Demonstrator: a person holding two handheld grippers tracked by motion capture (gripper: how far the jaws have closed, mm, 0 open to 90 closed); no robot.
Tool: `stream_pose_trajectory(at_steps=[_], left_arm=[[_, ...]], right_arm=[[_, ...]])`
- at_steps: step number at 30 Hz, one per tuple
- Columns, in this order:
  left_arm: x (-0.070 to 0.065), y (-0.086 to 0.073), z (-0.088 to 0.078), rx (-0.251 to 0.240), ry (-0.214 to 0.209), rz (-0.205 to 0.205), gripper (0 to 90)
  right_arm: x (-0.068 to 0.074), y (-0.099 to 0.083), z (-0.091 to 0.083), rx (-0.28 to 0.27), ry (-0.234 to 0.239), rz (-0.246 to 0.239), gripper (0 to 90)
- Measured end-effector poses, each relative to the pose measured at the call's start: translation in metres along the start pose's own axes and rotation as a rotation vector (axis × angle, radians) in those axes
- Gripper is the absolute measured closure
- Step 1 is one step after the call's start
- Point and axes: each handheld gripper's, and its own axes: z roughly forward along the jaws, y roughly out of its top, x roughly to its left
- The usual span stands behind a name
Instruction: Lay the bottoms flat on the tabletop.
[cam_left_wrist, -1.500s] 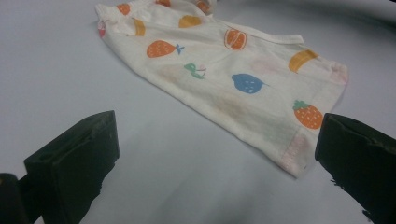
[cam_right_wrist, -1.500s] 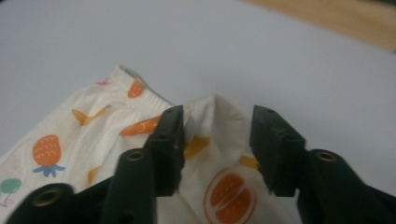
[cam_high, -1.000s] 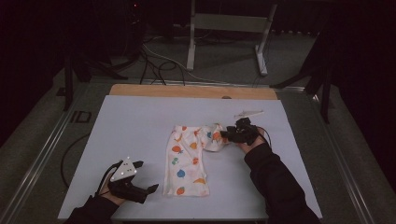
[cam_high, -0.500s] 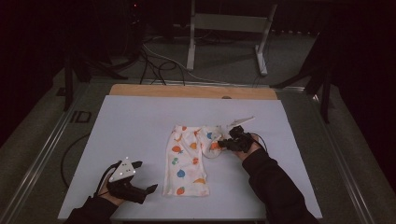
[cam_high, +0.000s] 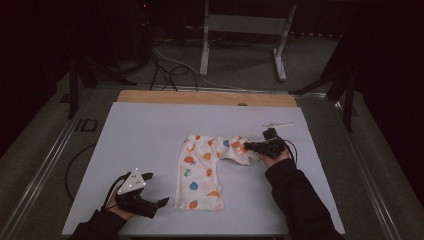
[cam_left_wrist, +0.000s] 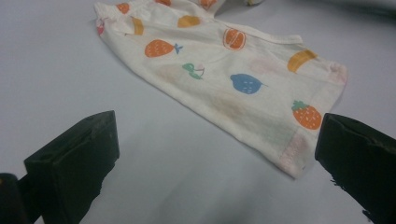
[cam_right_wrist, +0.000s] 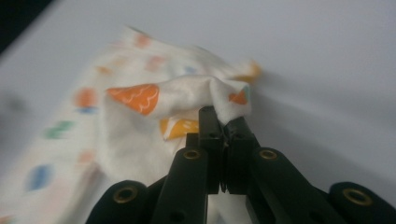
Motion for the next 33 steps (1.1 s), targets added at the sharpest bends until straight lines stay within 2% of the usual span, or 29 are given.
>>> stream_pose_trajectory(at_steps=[2,4,7,10,11,13,14,17,18,20,21,22,24,26,29,33], left_arm=[[0.000,0.000,0.001,0.003,0.000,0.001,0.8],[0.000,0.000,0.001,0.002,0.000,-0.002,0.8],[0.000,-0.001,0.002,0.010,0.000,0.001,0.8],[0.000,-0.001,0.002,0.009,0.003,0.003,0.8],[0.001,-0.001,0.001,0.006,0.003,0.001,0.8],[0.001,-0.002,0.000,0.007,0.008,0.001,0.8],[0.001,-0.002,-0.001,0.006,0.008,0.000,0.8],[0.001,-0.002,-0.001,0.004,0.010,0.002,0.8],[0.000,-0.001,-0.001,0.001,0.010,0.003,0.8],[0.000,-0.001,-0.002,-0.005,0.013,0.005,0.8],[0.000,-0.001,-0.002,-0.005,0.013,0.005,0.8],[0.000,-0.001,-0.003,-0.006,0.011,0.005,0.8],[0.000,0.000,-0.003,-0.008,0.011,0.007,0.8],[-0.001,0.000,-0.002,-0.013,0.012,0.008,0.8],[-0.002,0.001,-0.003,-0.013,0.009,0.014,0.8],[-0.002,0.001,-0.003,-0.015,0.008,0.014,0.8]], right_arm=[[-0.008,-0.003,0.008,0.024,-0.053,-0.002,87.9],[-0.011,-0.003,0.012,0.025,-0.097,-0.022,87.7],[-0.015,-0.002,0.023,0.039,-0.147,-0.040,87.1],[-0.016,-0.002,0.028,0.040,-0.164,-0.057,86.7],[-0.016,-0.004,0.036,0.042,-0.175,-0.071,82.9],[-0.015,-0.004,0.037,0.037,-0.181,-0.087,78.4],[-0.013,-0.003,0.038,0.040,-0.179,-0.097,72.2],[-0.009,-0.002,0.038,0.052,-0.195,-0.122,67.5],[-0.006,0.000,0.035,0.046,-0.191,-0.142,59.1],[-0.003,0.002,0.031,0.031,-0.182,-0.149,50.3],[-0.003,0.002,0.031,0.031,-0.182,-0.149,50.3],[0.001,0.004,0.026,0.024,-0.186,-0.167,39.8],[0.005,0.005,0.020,-0.002,-0.193,-0.200,35.3],[0.008,0.006,0.014,-0.013,-0.179,-0.210,27.8],[0.010,0.006,0.005,-0.027,-0.170,-0.241,20.6],[0.010,0.005,-0.009,-0.056,-0.162,-0.248,19.0]])
